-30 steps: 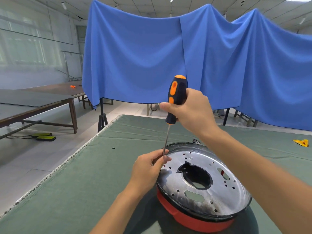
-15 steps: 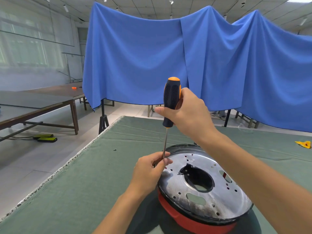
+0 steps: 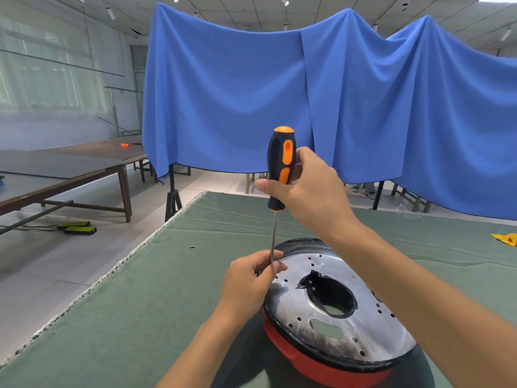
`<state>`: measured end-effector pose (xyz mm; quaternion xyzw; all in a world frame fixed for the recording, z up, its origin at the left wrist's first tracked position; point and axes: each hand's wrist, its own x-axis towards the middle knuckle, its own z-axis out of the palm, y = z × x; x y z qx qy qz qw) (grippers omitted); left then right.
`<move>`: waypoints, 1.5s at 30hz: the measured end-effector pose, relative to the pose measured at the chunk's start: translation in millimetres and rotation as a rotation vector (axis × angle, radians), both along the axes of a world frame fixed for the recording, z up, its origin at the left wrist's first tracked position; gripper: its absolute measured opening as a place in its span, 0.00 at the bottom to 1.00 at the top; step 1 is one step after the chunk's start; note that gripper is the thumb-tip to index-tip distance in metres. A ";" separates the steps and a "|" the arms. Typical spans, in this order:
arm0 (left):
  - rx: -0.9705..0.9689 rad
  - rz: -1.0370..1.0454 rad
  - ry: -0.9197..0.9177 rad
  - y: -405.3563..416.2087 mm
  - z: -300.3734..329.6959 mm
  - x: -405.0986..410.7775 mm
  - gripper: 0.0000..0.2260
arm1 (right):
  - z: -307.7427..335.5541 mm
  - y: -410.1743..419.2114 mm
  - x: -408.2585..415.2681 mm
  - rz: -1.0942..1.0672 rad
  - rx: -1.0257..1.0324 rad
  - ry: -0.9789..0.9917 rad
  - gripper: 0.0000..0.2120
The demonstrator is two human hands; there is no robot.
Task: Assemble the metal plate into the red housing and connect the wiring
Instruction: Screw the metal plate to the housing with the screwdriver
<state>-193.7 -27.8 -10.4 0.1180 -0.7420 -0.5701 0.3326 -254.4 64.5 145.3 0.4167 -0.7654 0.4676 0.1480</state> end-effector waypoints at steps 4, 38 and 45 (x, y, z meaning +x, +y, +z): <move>-0.005 -0.004 0.007 0.0 1.3 -1.7 0.10 | 2.6 5.5 -1.1 0.204 0.060 -0.125 0.09; -0.375 0.109 -0.038 4.6 5.6 1.4 0.07 | -27.5 -9.5 -8.2 0.064 -0.070 -0.255 0.12; -0.261 0.215 0.127 8.9 7.8 1.1 0.03 | -13.5 23.5 -17.4 0.218 -0.055 -0.450 0.09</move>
